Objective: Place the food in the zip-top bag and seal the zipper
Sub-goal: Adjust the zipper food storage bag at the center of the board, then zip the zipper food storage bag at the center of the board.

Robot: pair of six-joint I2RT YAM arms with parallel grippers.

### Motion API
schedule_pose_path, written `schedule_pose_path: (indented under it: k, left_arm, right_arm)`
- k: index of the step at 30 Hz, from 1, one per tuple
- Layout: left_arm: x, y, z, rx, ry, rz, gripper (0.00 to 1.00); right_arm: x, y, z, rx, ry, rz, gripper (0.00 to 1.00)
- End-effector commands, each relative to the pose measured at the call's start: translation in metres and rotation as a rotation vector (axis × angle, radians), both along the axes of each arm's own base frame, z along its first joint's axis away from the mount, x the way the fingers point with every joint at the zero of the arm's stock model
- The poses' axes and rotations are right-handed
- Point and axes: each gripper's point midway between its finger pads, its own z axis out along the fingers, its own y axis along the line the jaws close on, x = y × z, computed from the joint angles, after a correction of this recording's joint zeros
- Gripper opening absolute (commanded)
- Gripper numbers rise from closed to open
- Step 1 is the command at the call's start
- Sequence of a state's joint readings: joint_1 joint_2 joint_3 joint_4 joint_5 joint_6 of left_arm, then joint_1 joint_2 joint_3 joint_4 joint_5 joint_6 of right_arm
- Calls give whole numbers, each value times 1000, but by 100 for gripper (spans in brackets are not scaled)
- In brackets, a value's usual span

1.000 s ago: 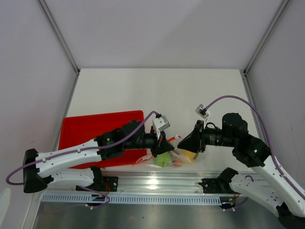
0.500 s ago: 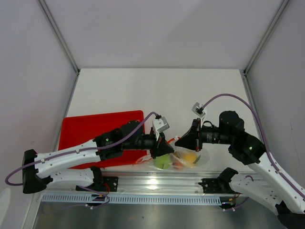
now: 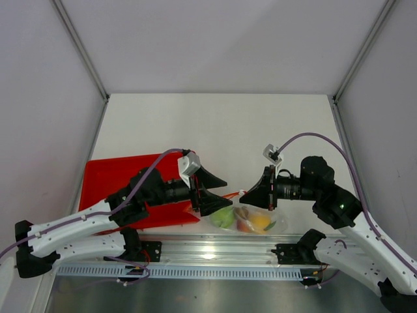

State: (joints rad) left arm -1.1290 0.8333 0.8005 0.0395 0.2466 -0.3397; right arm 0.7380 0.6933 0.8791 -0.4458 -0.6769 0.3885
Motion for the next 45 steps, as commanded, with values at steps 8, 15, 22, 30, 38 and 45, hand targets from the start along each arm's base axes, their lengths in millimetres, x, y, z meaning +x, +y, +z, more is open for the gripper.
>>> schedule_pose_path:
  k: [8, 15, 22, 30, 38, 45]
  left_arm:
    - [-12, -27, 28, -98, -135, -164, 69]
    - [-11, -32, 23, -96, -156, -174, 49]
    - [-15, -29, 32, -135, -184, -196, 39]
    - [-16, -35, 34, -135, -178, -224, 34]
    - [-15, -36, 30, -117, -161, -216, 30]
    - [-10, -32, 28, -124, -133, -176, 1]
  right_arm:
    - [-15, 5, 20, 66, -49, 74, 0]
    - [-23, 3, 24, 80, -69, 95, 0]
    - [-22, 4, 19, 73, -64, 97, 0]
    - [-23, 6, 22, 79, -65, 101, 0]
    - [-23, 5, 24, 85, -66, 98, 0]
    - [-20, 4, 22, 78, -73, 70, 0]
